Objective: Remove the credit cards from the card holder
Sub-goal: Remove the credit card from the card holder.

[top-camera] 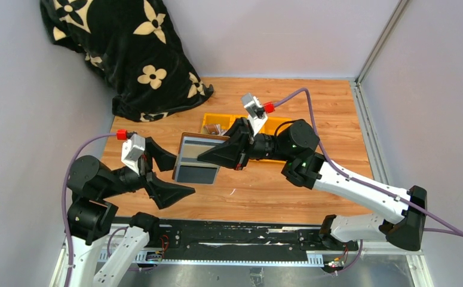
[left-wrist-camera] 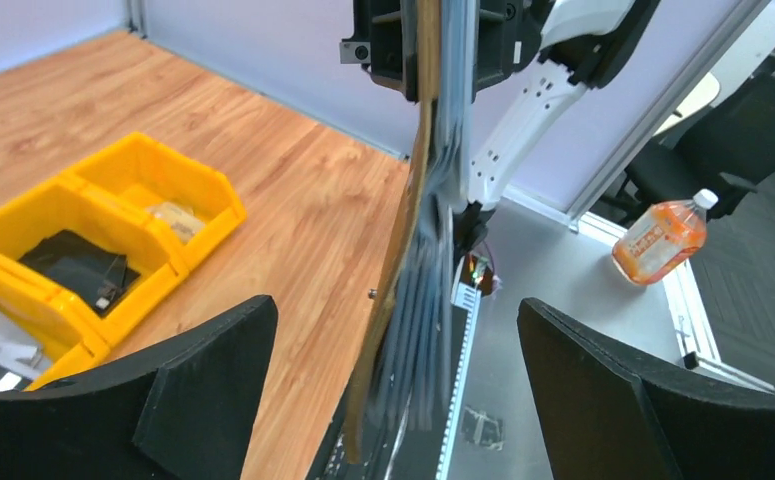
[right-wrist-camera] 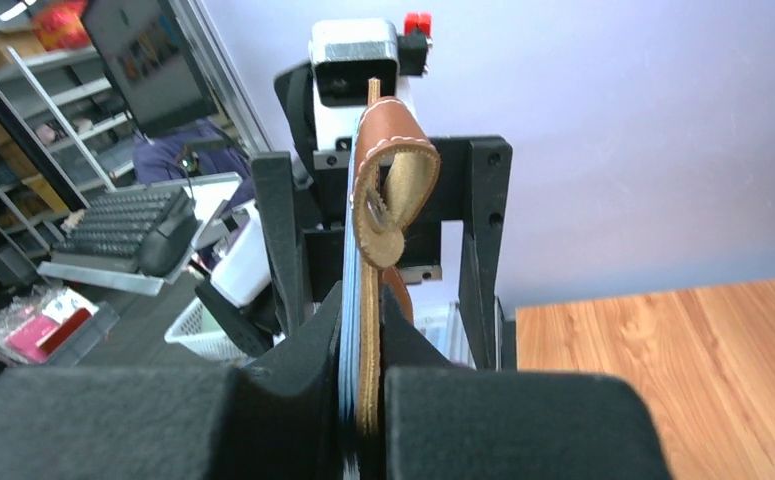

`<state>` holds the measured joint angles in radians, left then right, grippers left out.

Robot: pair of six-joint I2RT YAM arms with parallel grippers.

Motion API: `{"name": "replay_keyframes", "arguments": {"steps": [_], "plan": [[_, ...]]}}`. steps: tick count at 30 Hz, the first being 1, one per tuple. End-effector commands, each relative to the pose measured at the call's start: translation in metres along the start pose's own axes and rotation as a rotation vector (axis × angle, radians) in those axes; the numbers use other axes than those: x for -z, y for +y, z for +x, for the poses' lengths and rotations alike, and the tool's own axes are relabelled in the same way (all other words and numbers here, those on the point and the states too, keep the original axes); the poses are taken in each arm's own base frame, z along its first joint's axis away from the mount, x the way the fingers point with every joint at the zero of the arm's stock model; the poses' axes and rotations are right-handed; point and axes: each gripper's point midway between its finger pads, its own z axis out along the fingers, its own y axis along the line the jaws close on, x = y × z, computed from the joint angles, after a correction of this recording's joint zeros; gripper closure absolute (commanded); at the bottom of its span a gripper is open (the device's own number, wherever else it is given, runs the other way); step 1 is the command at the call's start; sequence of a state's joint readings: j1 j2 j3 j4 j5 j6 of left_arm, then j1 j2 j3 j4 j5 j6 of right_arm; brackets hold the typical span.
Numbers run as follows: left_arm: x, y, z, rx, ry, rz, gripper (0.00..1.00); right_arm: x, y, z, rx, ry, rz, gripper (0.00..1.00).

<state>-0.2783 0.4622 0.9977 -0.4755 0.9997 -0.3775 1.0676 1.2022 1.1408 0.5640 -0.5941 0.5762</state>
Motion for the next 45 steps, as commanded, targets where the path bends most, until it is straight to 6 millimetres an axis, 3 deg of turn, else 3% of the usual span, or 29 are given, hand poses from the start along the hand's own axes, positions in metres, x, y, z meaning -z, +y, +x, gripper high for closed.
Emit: {"name": "replay_keyframes", "arguments": {"steps": [1, 4, 9, 12, 17, 19, 21, 22, 26, 33, 36, 38, 39, 42, 45], "plan": [[-0.002, -0.018, -0.022, 0.029, -0.054, 0.069, 0.06, 0.002, 0.035, -0.049, 0.042, -0.214, -0.094, 1.0], [-0.002, -0.019, -0.023, 0.032, -0.048, 0.076, 0.28, 0.003, 0.038, -0.052, 0.047, -0.273, -0.096, 1.0], [-0.002, -0.016, -0.026, 0.033, -0.053, 0.051, 0.68, -0.002, 0.034, -0.037, 0.045, -0.261, -0.095, 1.0], [-0.003, -0.013, -0.026, 0.034, -0.048, 0.04, 0.76, -0.002, 0.024, -0.026, 0.065, -0.237, -0.059, 1.0], [-0.001, 0.01, -0.006, -0.04, 0.056, -0.051, 1.0, 0.008, 0.003, -0.005, 0.152, -0.071, 0.061, 0.64], [0.004, 0.018, 0.009, -0.088, 0.138, -0.071, 1.0, 0.012, -0.004, 0.003, 0.206, 0.044, 0.109, 0.59], [0.009, 0.025, 0.018, -0.132, 0.204, -0.101, 1.0, 0.02, -0.017, 0.024, 0.249, 0.209, 0.157, 0.6], [0.012, 0.027, 0.022, -0.151, 0.23, -0.108, 1.0, 0.02, -0.015, 0.021, 0.272, 0.249, 0.15, 0.63], [0.017, 0.03, 0.028, -0.185, 0.287, -0.114, 1.0, 0.028, -0.025, 0.043, 0.278, 0.438, 0.169, 0.8], [0.02, 0.026, 0.027, -0.2, 0.303, -0.105, 1.0, 0.031, -0.033, 0.054, 0.287, 0.548, 0.175, 0.83], [0.021, 0.026, 0.027, -0.21, 0.305, -0.109, 1.0, 0.029, -0.031, 0.048, 0.299, 0.537, 0.169, 0.98], [0.021, 0.027, 0.026, -0.216, 0.305, -0.11, 0.85, 0.023, -0.027, 0.039, 0.292, 0.492, 0.168, 1.0], [0.02, 0.025, 0.026, -0.218, 0.304, -0.101, 0.72, 0.018, -0.024, 0.032, 0.281, 0.448, 0.164, 1.0], [0.02, 0.016, 0.024, -0.233, 0.29, -0.055, 0.45, 0.009, -0.013, 0.014, 0.242, 0.276, 0.135, 1.0], [0.021, -0.001, 0.021, -0.249, 0.262, 0.012, 0.33, 0.007, 0.007, -0.012, 0.209, 0.067, 0.071, 1.0]]}}
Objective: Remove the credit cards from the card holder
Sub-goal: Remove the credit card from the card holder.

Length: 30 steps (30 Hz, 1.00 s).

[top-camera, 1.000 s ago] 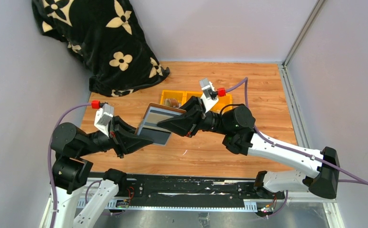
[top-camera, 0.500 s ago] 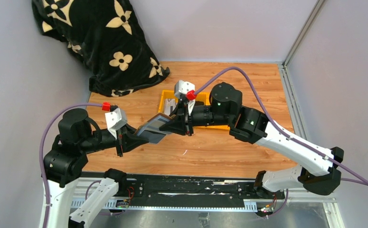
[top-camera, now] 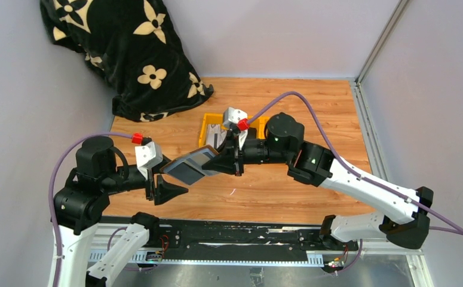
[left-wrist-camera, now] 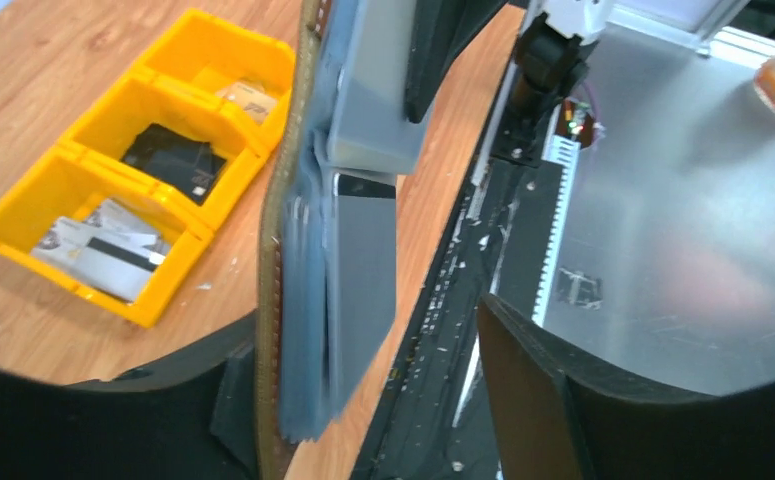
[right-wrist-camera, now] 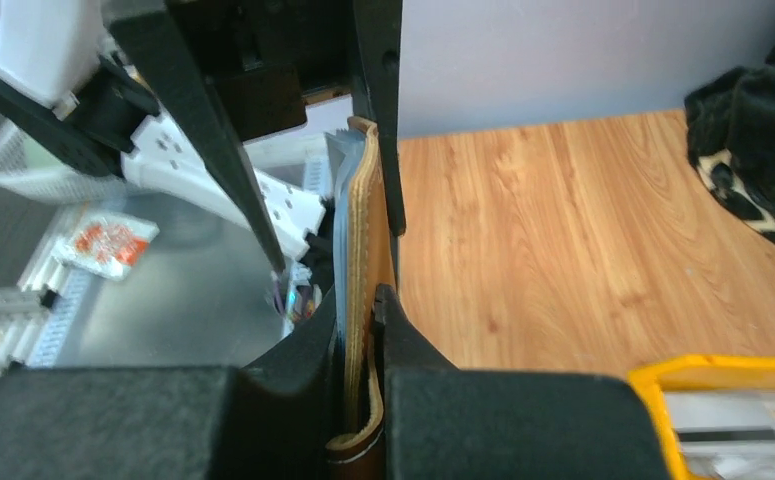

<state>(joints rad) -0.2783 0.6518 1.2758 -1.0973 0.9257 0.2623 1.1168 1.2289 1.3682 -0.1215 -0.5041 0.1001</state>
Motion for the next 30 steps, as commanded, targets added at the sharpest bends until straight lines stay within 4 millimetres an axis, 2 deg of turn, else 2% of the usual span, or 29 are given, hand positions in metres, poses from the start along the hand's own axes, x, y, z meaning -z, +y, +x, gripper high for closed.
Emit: {"name": "replay_keyframes", "arguments": {"steps": [1, 4, 10, 14, 18, 25, 30], "plan": [[0.007, -0.026, -0.013, -0.064, -0.065, 0.094, 0.31, 0.018, 0.025, -0.071, -0.043, -0.372, -0.079, 1.0], [0.008, -0.028, -0.025, -0.065, -0.129, 0.081, 0.26, 0.022, 0.031, -0.077, -0.104, -0.451, -0.113, 1.0], [0.012, -0.02, -0.07, -0.035, -0.374, -0.002, 0.25, 0.029, 0.032, -0.077, -0.145, -0.55, -0.127, 1.0], [0.011, -0.024, -0.077, 0.021, -0.402, 0.038, 0.26, 0.037, 0.03, -0.079, -0.163, -0.618, -0.11, 1.0], [0.012, -0.028, -0.083, 0.03, -0.416, 0.064, 0.32, 0.043, 0.028, -0.081, -0.196, -0.683, -0.105, 1.0], [0.014, -0.03, -0.093, 0.051, -0.447, 0.08, 0.45, 0.037, 0.028, -0.077, -0.253, -0.722, -0.134, 1.0], [0.009, -0.024, -0.096, 0.062, -0.453, 0.086, 0.6, 0.035, 0.028, -0.075, -0.258, -0.722, -0.14, 1.0]]}}
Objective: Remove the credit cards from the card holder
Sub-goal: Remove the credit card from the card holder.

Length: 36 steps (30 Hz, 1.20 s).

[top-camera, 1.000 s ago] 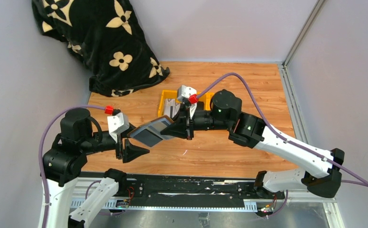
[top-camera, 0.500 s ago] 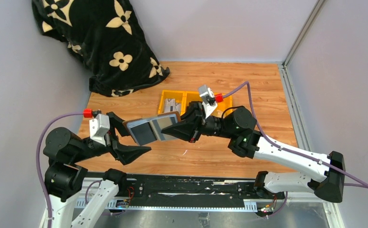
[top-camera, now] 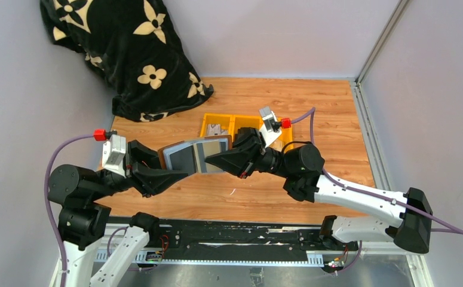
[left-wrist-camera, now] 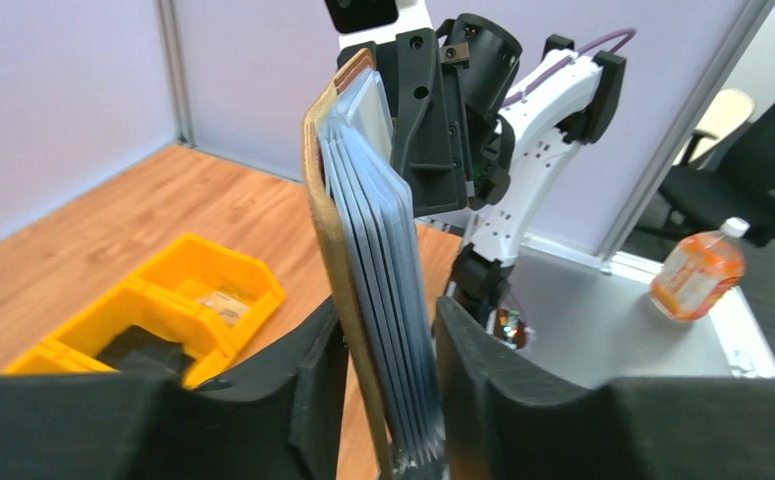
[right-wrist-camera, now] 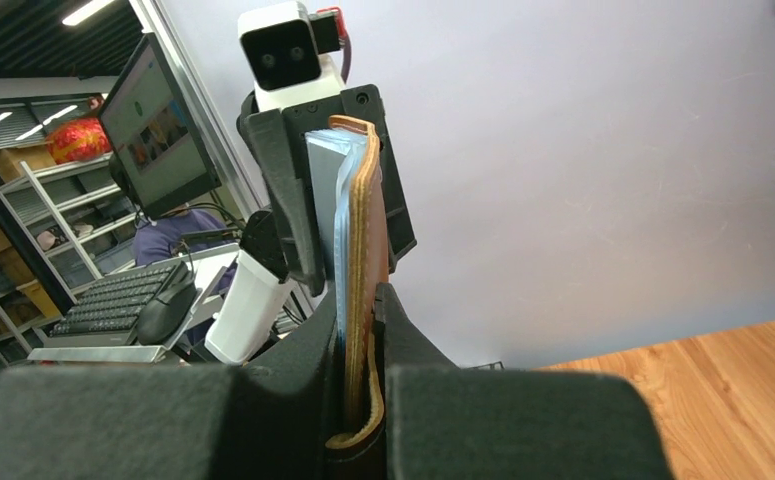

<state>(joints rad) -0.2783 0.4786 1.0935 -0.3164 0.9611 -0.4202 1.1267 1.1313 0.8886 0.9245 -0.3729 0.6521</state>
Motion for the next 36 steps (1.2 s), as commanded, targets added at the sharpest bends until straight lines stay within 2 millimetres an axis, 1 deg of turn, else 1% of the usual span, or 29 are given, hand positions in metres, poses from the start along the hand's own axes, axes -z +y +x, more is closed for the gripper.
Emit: {"name": "replay_keyframes", "arguments": {"steps": [1, 5, 7, 8, 9, 11, 13, 14, 15, 16, 18, 20, 21, 25, 26, 28, 30, 34, 36], "plan": [[-0.007, 0.002, -0.005, 0.027, -0.009, 0.028, 0.64, -0.001, 0.017, -0.022, 0.003, -0.101, -0.055, 1.0], [-0.011, 0.007, -0.004, 0.067, 0.01, 0.026, 0.74, 0.002, 0.018, -0.02, 0.002, -0.1, -0.059, 1.0], [-0.012, 0.009, -0.003, 0.08, 0.017, 0.023, 0.81, 0.004, 0.018, -0.019, -0.003, -0.1, -0.06, 1.0], [-0.012, 0.011, -0.002, 0.082, 0.02, 0.016, 0.87, 0.006, 0.018, -0.018, -0.008, -0.101, -0.056, 1.0], [-0.012, 0.012, -0.002, 0.08, 0.023, 0.007, 0.89, 0.008, 0.017, -0.017, -0.015, -0.098, -0.05, 0.98], [-0.01, 0.016, 0.001, 0.072, 0.035, -0.022, 0.99, 0.013, 0.011, -0.015, -0.022, -0.085, -0.017, 0.82], [-0.008, 0.021, 0.004, 0.064, 0.054, -0.054, 1.0, 0.02, -0.002, -0.014, -0.037, -0.07, 0.052, 0.63], [-0.008, 0.022, 0.008, 0.069, 0.074, -0.061, 1.0, 0.025, -0.013, -0.011, -0.046, -0.051, 0.101, 0.54], [-0.007, 0.024, 0.011, 0.068, 0.088, -0.069, 1.0, 0.03, -0.02, -0.009, -0.05, -0.026, 0.134, 0.5], [-0.006, 0.026, 0.015, 0.069, 0.106, -0.077, 1.0, 0.033, -0.026, -0.014, -0.048, -0.02, 0.157, 0.46], [-0.005, 0.029, 0.024, 0.082, 0.15, -0.084, 1.0, 0.042, -0.039, -0.013, -0.048, 0.028, 0.209, 0.4], [-0.004, 0.033, 0.032, 0.1, 0.199, -0.085, 1.0, 0.047, -0.044, -0.016, -0.039, 0.088, 0.219, 0.34], [-0.003, 0.032, 0.037, 0.116, 0.221, -0.08, 1.0, 0.05, -0.049, -0.016, -0.031, 0.112, 0.233, 0.33], [-0.001, 0.034, 0.045, 0.137, 0.294, -0.073, 1.0, 0.052, -0.048, -0.008, 0.007, 0.257, 0.199, 0.29], [0.0, 0.035, 0.048, 0.142, 0.315, -0.08, 1.0, 0.049, -0.044, -0.012, 0.034, 0.279, 0.178, 0.28], [0.002, 0.037, 0.055, 0.148, 0.358, -0.086, 1.0, 0.047, -0.044, -0.017, 0.064, 0.319, 0.199, 0.27], [0.005, 0.041, 0.061, 0.159, 0.394, -0.106, 1.0, 0.046, -0.041, -0.028, 0.103, 0.323, 0.218, 0.26], [0.008, 0.044, 0.072, 0.206, 0.433, -0.119, 1.0, 0.046, -0.028, -0.056, 0.128, 0.252, 0.255, 0.27], [0.008, 0.045, 0.075, 0.222, 0.44, -0.118, 1.0, 0.045, -0.018, -0.059, 0.09, 0.228, 0.228, 0.28]]}}
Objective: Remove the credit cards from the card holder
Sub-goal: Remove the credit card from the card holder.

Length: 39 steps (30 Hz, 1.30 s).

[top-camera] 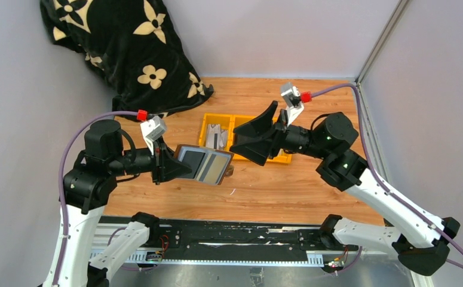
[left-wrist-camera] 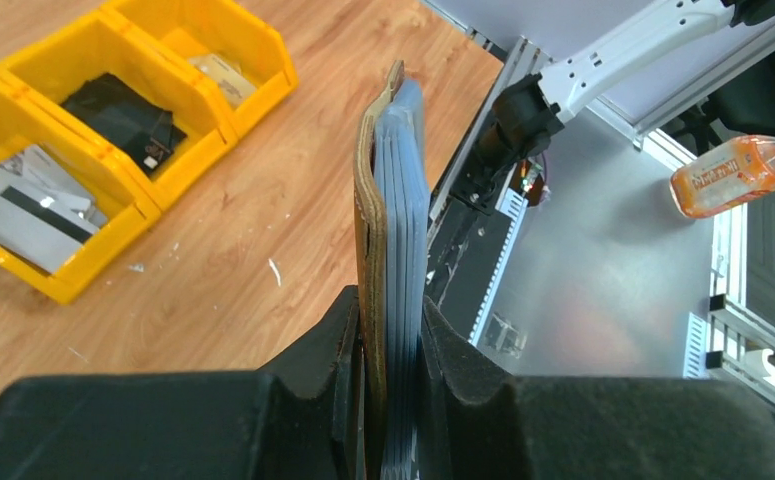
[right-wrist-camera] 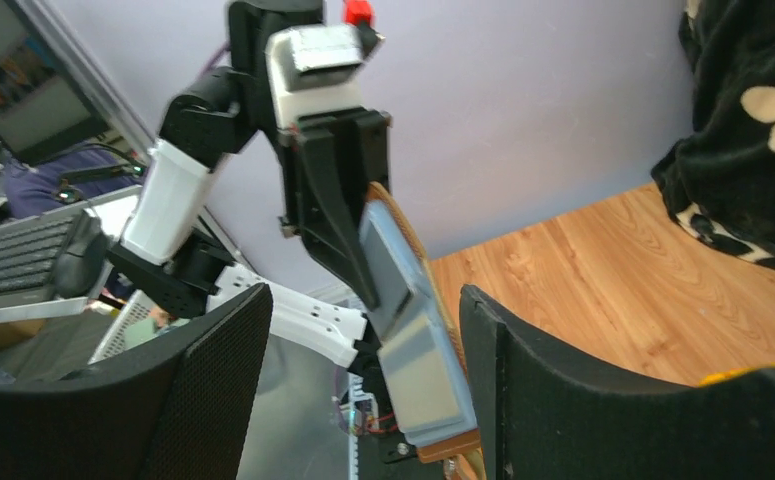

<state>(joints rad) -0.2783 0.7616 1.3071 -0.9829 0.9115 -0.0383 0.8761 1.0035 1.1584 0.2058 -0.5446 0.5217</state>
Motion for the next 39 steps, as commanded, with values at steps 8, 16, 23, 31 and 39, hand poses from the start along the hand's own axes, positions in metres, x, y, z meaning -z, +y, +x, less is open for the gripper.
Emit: {"name": "replay_keyframes", "arguments": {"steps": [8, 16, 23, 31, 39], "plan": [[-0.007, -0.002, 0.008, 0.089, 0.064, 0.061, 1.0, -0.012, 0.025, 0.045, -0.301, 0.111, -0.154, 0.32], [-0.005, -0.004, 0.006, 0.089, 0.055, 0.059, 1.0, -0.03, 0.025, 0.084, -0.339, 0.172, -0.163, 0.39], [-0.001, -0.022, 0.0, 0.091, 0.043, 0.136, 1.0, -0.036, -0.003, 0.102, -0.339, 0.177, -0.037, 0.4], [0.01, -0.062, -0.001, 0.115, 0.044, 0.355, 1.0, -0.054, 0.002, 0.096, -0.381, 0.128, -0.123, 0.49], [0.01, -0.061, 0.001, 0.11, 0.045, 0.357, 0.98, -0.063, 0.018, 0.082, -0.392, 0.077, -0.212, 0.7]]}}
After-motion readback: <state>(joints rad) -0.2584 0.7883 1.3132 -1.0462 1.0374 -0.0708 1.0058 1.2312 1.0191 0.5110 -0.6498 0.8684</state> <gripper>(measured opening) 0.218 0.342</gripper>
